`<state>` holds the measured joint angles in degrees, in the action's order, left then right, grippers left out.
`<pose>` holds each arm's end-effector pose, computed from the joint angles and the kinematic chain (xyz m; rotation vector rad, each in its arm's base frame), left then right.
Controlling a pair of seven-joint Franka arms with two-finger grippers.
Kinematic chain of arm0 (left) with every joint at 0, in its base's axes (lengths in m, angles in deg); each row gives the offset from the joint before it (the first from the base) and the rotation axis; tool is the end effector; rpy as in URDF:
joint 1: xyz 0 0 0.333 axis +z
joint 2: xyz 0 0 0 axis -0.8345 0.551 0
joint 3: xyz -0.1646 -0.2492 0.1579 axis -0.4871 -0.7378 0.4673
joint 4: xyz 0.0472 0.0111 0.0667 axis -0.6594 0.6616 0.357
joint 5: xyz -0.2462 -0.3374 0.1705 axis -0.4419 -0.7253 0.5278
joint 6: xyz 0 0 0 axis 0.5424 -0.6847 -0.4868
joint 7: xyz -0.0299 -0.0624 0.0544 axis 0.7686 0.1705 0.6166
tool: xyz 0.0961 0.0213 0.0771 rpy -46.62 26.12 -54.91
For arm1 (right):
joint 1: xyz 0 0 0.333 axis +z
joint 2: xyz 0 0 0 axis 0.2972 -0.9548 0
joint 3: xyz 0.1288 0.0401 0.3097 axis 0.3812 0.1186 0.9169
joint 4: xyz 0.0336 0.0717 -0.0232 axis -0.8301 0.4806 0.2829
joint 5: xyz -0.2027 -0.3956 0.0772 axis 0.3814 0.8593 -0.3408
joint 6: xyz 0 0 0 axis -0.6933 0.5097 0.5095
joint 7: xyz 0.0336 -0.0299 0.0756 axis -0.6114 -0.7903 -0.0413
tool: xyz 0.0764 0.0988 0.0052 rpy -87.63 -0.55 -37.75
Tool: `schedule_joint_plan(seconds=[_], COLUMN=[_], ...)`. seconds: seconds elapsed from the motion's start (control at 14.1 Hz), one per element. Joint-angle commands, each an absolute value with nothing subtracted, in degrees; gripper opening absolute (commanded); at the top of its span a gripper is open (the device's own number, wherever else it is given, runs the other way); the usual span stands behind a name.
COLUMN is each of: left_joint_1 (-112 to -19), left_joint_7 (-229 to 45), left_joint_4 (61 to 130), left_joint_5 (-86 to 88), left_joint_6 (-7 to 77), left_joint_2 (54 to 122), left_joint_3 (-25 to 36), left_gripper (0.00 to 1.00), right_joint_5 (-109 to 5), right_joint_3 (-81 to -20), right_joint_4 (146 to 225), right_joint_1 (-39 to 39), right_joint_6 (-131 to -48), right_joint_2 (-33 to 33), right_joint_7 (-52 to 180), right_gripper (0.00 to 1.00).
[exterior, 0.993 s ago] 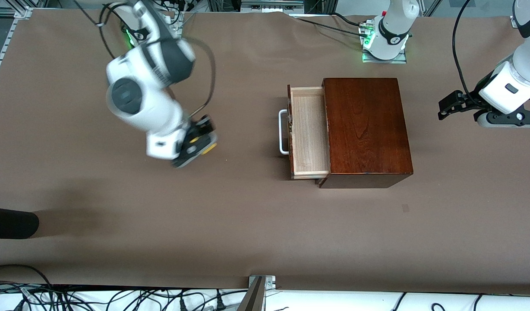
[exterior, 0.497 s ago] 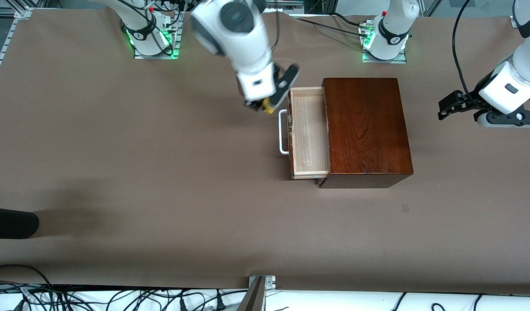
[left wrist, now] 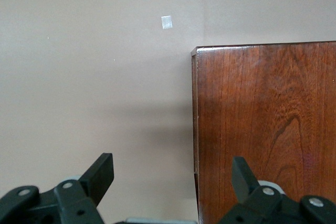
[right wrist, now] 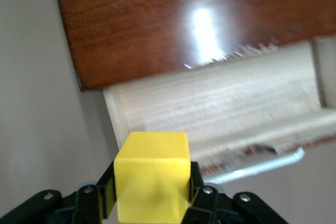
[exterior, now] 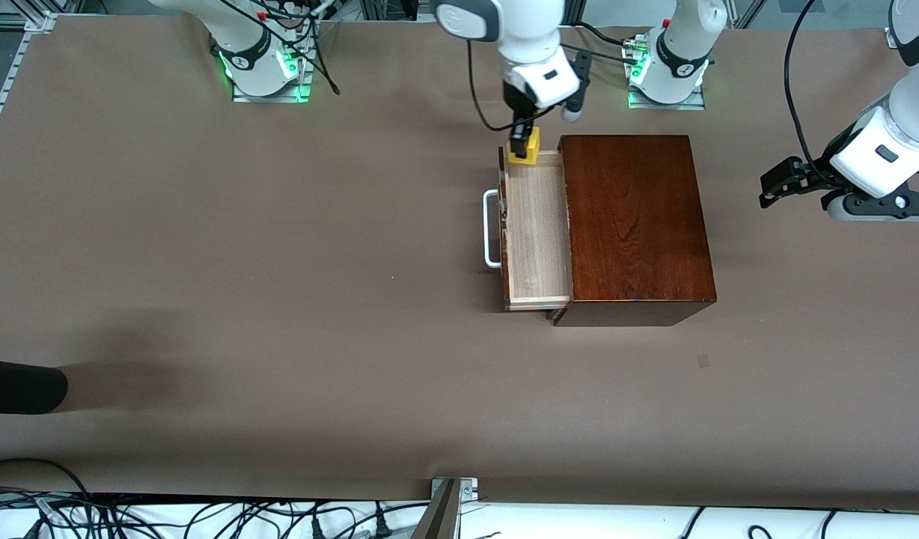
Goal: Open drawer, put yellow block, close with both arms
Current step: 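Lift the yellow cube and carry it over the open drawer, then lower the cube into the drawer and open the right gripper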
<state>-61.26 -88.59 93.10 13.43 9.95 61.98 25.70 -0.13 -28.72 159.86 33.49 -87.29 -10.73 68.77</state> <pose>0.6077 -0.0228 0.5640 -3.0763 0.0082 0.1379 0.3769 0.7121 0.4061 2.3973 1.9796 0.2318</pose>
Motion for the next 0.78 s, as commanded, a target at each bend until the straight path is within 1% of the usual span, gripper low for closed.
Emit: schedule_joint_plan(seconds=[0.0,0.35,0.43,0.71], left_joint_1=[-61.2,-61.2,-61.2,-61.2], left_joint_7=[-87.7,-87.7,-87.7,-87.7], left_joint_4=[93.3,93.3,93.3,93.3], left_joint_5=[12.0,12.0,12.0,12.0], left_joint_6=[9.7,9.7,9.7,9.7], left_joint_2=[61.6,61.6,61.6,61.7], left_joint_3=[25.8,25.8,25.8,25.8], left_gripper=[1.0,1.0,1.0,1.0], right_joint_5=[2.6,3.2,3.1,2.8], right_joint_3=[-29.1,-29.7,-30.5,-30.7], right_joint_4=[152.2,152.2,152.2,152.2], right_joint_1=[34.8,34.0,34.1,33.5], right_joint_6=[-86.2,-86.1,-86.1,-85.8], right_joint_2=[-16.5,-19.0,-19.4,-20.8], right_joint_7=[73.6,83.4,84.5,86.0], right_gripper=[0.0,0.0,0.0,0.0])
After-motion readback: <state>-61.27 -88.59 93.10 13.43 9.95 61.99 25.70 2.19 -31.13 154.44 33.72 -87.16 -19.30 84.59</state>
